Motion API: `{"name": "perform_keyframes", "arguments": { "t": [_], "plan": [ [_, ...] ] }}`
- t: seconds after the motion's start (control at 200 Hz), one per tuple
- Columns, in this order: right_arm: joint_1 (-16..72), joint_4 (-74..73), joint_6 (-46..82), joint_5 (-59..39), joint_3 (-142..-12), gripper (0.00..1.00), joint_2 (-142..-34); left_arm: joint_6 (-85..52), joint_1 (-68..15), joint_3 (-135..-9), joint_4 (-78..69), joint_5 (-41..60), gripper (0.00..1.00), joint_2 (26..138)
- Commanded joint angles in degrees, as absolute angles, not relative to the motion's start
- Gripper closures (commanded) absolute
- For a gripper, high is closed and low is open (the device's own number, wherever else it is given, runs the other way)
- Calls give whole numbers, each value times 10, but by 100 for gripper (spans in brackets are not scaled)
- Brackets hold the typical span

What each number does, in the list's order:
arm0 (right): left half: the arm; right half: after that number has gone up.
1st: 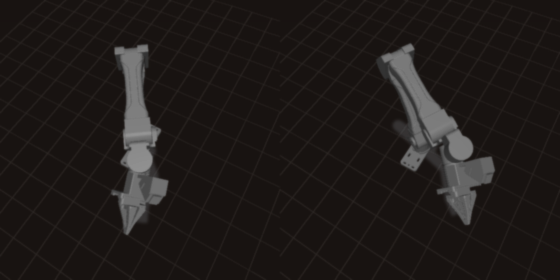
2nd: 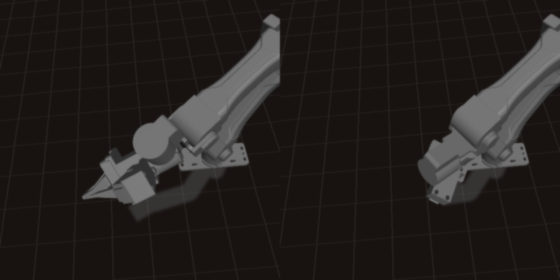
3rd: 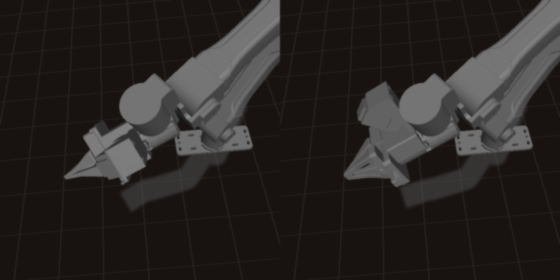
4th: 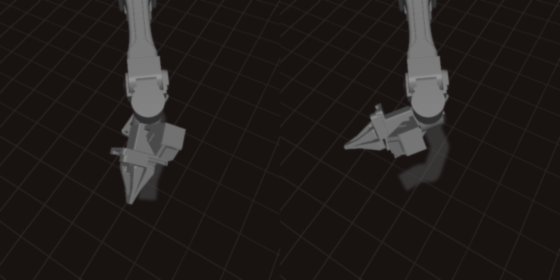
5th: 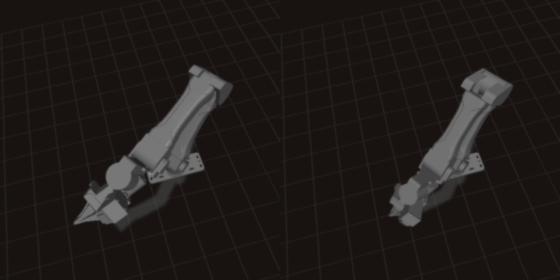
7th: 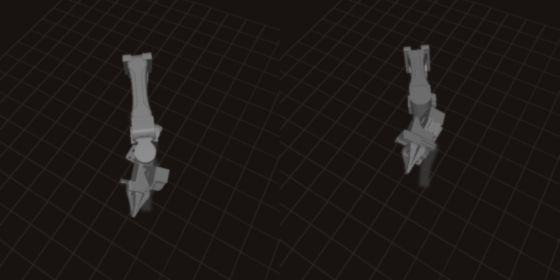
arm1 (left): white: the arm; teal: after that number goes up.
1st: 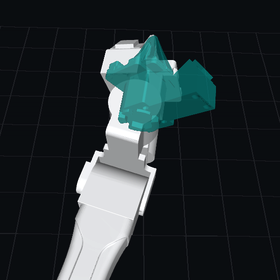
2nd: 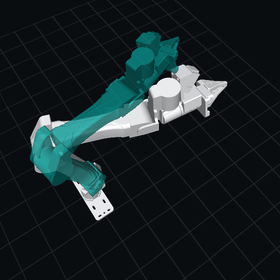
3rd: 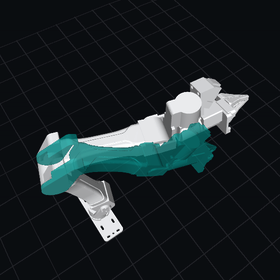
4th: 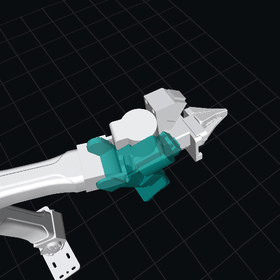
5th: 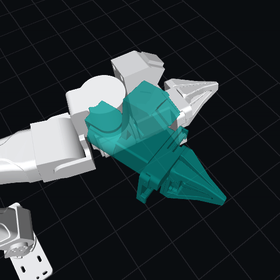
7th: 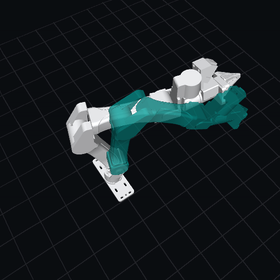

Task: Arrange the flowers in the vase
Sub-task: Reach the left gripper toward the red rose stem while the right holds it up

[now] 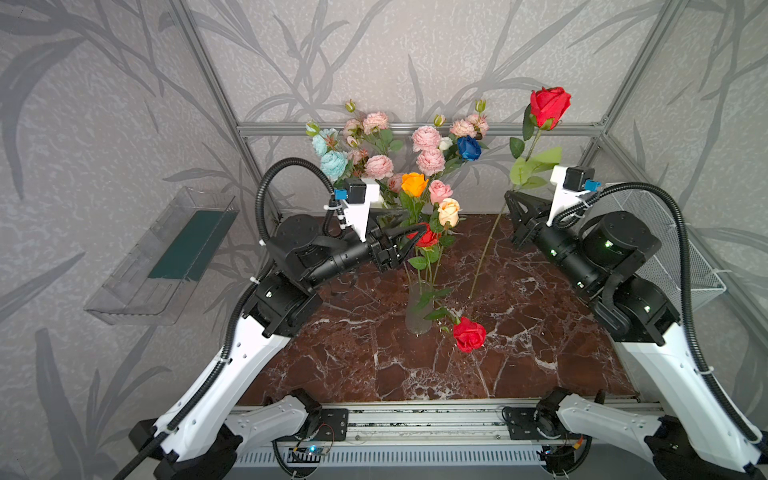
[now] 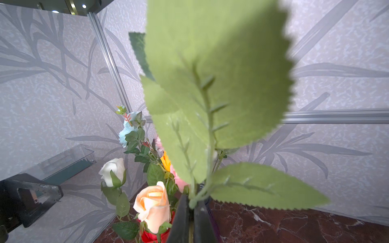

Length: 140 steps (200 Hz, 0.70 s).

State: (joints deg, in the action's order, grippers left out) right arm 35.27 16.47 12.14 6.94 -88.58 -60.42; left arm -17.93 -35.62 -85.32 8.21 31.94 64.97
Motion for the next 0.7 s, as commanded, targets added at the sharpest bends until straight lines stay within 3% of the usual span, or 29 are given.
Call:
{"name": "perform_keyframes", "arguments": {
  "t": [0.0, 0.28, 0.695],
  "plan": [
    [356, 145, 123, 41, -907, 100, -592, -162, -362, -899, 130, 420, 37, 699],
    [356, 132, 164, -6, -896, 100, -576, -49, -451, -1020, 228, 334, 38, 799],
    [356, 132, 192, -38, -877, 100, -559, -30, -490, -1110, 227, 350, 42, 896]
  ]
}}
